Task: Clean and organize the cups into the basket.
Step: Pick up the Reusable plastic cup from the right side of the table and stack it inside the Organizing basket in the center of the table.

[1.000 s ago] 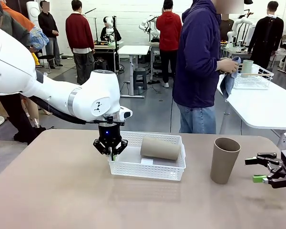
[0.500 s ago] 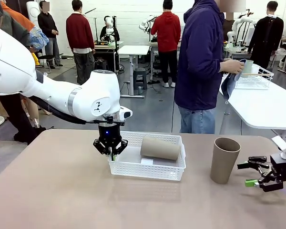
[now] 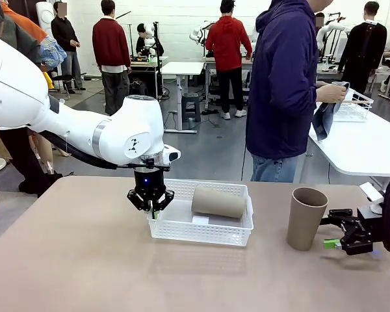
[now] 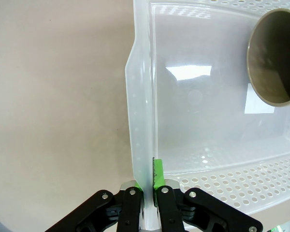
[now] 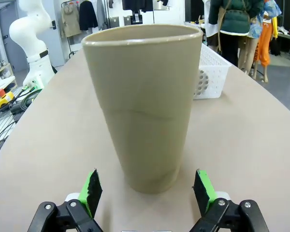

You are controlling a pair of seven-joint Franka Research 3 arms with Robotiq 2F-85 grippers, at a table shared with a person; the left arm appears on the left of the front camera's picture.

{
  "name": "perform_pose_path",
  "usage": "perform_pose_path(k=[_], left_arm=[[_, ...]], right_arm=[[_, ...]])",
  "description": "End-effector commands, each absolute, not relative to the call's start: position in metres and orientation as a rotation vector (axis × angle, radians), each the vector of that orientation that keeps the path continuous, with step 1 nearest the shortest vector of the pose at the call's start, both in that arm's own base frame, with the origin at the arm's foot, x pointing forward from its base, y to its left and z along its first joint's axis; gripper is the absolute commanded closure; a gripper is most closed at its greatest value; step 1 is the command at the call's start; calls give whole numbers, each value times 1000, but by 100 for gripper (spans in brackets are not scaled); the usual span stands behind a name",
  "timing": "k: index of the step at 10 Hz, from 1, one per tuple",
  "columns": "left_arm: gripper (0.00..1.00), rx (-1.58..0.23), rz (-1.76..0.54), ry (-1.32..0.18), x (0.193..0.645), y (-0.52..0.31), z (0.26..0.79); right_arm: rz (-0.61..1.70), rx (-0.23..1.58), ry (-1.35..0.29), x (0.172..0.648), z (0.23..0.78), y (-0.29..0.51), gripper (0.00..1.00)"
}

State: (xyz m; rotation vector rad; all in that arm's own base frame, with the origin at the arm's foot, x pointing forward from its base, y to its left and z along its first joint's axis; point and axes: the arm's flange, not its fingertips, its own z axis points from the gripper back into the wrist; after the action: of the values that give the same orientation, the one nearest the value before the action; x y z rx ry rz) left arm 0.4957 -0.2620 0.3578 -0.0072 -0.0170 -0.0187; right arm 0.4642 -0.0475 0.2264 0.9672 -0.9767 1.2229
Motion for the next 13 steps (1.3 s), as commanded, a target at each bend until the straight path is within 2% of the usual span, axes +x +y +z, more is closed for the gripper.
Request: perform_pose_path(k=[1, 10, 11, 12, 13], left_arm=[[100, -9, -19, -22, 497, -262, 360], [100, -9, -19, -22, 497, -262, 360], [100, -9, -19, -22, 497, -262, 360], [100, -9, -19, -22, 497, -262, 360], [100, -9, -19, -22, 497, -262, 360]], right_arm=[[1214, 974, -995, 476, 226, -32, 0], [1304, 1062, -976, 496, 228, 23, 0], [1302, 1063, -972, 496, 228, 23, 59], [1300, 1062, -974, 495, 227, 22, 59], [1301, 1060, -976, 495, 227, 22, 100]])
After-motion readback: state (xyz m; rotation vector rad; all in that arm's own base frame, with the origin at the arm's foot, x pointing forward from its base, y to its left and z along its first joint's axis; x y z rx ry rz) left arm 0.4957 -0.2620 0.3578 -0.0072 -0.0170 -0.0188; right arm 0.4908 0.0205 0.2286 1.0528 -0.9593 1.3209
